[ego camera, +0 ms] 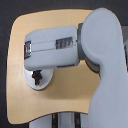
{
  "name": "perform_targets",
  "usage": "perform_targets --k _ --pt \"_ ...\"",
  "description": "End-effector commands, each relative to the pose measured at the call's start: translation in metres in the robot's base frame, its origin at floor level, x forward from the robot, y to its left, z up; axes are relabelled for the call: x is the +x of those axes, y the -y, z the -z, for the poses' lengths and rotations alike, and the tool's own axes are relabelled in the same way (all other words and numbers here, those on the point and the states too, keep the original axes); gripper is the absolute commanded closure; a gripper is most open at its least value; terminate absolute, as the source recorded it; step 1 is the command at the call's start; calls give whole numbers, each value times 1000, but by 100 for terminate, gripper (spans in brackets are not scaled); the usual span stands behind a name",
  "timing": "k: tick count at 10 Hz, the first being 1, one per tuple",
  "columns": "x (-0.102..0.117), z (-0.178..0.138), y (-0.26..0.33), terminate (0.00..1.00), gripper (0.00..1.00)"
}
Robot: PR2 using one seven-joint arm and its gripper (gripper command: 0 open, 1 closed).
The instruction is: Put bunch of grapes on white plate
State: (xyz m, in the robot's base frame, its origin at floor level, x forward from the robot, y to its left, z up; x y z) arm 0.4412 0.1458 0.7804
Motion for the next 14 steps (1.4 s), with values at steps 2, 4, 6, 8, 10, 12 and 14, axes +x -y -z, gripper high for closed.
perform_targets --k 2,4,6,8,10,12,14 --pt "-5 6 -1 0 100" --pt "-6 7 0 0 100" --pt "-5 6 3 0 100" --pt "-7 4 4 0 0" --pt "-4 -10 2 0 0" --pt "12 -47 5 0 0" --pt "30 -91 15 0 0"
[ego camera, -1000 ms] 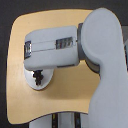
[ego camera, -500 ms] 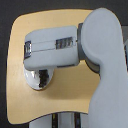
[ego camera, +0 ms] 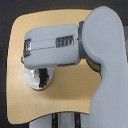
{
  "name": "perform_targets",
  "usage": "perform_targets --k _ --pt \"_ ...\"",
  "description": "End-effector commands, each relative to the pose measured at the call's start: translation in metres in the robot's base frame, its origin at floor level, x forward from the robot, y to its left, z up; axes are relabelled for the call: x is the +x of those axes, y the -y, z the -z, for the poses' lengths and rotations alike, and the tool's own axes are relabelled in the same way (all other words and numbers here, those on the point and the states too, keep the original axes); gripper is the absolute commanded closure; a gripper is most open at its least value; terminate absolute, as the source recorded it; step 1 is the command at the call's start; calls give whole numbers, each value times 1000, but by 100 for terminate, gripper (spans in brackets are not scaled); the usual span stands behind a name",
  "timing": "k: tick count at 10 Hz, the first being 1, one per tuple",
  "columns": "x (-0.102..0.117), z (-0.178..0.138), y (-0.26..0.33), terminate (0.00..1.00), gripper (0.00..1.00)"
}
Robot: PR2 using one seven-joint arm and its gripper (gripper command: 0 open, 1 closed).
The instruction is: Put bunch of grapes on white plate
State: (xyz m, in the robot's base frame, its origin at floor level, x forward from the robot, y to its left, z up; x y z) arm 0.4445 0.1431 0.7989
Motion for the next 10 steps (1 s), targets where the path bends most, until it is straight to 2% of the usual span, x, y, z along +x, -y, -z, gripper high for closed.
perform_targets --k 1,5,7,10 --pt "35 -94 17 0 0" --pt "45 -132 51 0 0" --pt "48 -134 76 0 0" --pt "65 -135 155 0 0"
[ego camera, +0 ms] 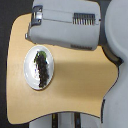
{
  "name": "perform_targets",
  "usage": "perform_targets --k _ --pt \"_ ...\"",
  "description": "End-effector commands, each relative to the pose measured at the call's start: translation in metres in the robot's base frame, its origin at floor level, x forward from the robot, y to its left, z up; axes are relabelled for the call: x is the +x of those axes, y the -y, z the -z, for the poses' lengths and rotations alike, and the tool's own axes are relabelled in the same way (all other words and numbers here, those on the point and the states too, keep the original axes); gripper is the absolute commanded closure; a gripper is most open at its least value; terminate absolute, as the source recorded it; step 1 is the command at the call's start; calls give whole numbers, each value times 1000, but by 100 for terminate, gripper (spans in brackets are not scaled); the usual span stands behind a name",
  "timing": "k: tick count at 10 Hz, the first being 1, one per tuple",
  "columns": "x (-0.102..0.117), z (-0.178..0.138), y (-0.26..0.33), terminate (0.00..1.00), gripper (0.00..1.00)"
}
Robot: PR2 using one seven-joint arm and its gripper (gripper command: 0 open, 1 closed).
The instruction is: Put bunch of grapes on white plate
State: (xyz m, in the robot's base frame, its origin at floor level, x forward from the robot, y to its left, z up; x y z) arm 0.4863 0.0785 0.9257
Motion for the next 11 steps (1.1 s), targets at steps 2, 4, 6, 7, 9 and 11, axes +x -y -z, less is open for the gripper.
perform_targets --k 2,4,6,7,9,11 --pt "25 -5 142 0 0" --pt "28 -4 188 0 0" --pt "29 4 227 0 0" --pt "26 7 236 0 0" --pt "21 11 262 0 0" --pt "21 11 295 0 0"
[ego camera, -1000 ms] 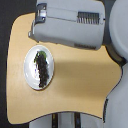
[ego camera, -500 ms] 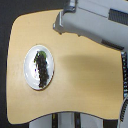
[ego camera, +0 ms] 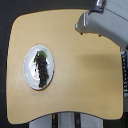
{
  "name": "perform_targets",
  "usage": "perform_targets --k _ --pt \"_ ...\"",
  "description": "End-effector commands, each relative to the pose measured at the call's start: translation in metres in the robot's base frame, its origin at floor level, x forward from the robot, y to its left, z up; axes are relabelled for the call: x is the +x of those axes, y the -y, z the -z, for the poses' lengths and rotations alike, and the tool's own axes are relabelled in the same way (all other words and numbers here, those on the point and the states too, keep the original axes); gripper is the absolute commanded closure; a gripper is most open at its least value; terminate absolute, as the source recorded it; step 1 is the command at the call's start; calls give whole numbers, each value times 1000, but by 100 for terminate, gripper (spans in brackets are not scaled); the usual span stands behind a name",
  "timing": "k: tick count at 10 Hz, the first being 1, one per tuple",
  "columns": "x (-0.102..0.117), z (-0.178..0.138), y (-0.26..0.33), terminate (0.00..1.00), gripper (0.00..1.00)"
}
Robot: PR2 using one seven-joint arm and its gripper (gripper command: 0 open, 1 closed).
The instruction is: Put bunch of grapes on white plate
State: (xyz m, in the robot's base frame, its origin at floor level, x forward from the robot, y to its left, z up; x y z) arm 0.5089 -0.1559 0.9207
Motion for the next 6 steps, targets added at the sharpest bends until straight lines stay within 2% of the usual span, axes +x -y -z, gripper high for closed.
perform_targets --k 1,5,6 --pt "-6 8 81 0 0" --pt "-19 15 109 0 0" --pt "-20 16 116 100 0"
